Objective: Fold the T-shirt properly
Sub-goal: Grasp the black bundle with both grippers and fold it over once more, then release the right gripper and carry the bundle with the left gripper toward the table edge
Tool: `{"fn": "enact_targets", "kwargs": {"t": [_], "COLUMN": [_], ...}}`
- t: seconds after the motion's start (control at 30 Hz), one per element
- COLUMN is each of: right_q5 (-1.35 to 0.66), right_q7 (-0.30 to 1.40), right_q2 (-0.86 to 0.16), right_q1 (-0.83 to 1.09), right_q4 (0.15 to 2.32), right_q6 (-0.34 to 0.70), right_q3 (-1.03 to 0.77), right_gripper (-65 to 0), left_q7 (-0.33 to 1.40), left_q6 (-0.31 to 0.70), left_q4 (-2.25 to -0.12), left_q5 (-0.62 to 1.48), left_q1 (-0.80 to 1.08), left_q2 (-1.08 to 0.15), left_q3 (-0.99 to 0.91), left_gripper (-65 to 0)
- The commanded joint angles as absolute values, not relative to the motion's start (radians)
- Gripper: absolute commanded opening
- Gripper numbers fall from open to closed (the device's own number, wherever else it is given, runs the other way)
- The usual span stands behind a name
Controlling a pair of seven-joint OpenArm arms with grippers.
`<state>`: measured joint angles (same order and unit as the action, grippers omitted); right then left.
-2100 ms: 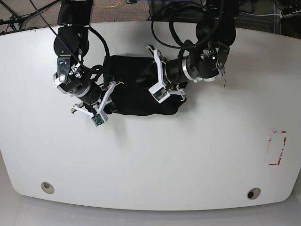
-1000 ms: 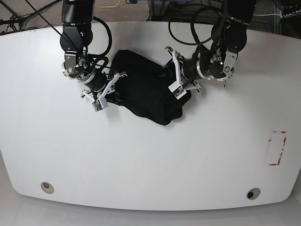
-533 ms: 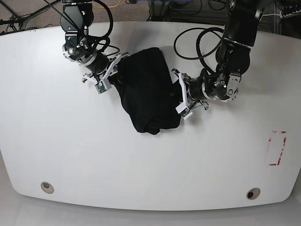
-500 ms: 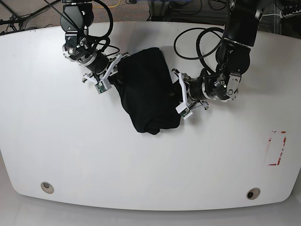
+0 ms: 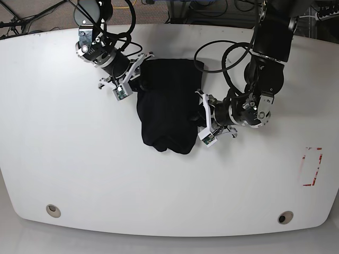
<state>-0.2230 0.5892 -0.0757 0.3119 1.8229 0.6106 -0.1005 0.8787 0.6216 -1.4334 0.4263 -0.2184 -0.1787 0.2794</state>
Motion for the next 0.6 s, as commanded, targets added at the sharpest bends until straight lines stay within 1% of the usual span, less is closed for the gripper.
{"fn": "enact_targets", "kwargs": {"t": [0.0,0.17,0.37,0.47,0.53,0.57], "right_q5": [-0.24,-0.249,-0.248,-0.248,-0.249,-0.249], "right_q7": [0.604,0.665,0.708,0.713,0.714,0.716], "right_q2": [-0.079,-0.077,-0.079,-0.084,-0.082,-0.079], "right_q1": [0.3,0.28,0.259,0.248,0.245,0.242], "right_q4": [1.905,1.989,2.011,2.012,2.018,2.018], "right_q6": [0.618,0.618,0.618,0.618,0.618,0.618], "right_q3": [-0.108,-0.102,-0.111,-0.125,-0.143,-0.156], "right_gripper": [-57.1,-57.1,-57.1,-57.1,-57.1,-57.1], "left_q7": [0.874,0.891,0.886,0.877,0.858,0.843], "left_q6": [0.624,0.624,0.615,0.59,0.545,0.509], "left_q4": [-1.521,-1.621,-1.768,-1.834,-1.86,-1.871], "left_q5": [0.447,0.449,0.443,0.441,0.441,0.441], "left_q1": [-0.24,-0.219,-0.14,-0.107,-0.087,-0.074], "left_q2": [-0.193,-0.206,-0.197,-0.163,-0.134,-0.119], "left_q3": [0.239,0.17,0.134,0.139,0.139,0.139], "left_gripper": [-51.7,-51.7,-51.1,-46.7,-41.7,-37.9]}}
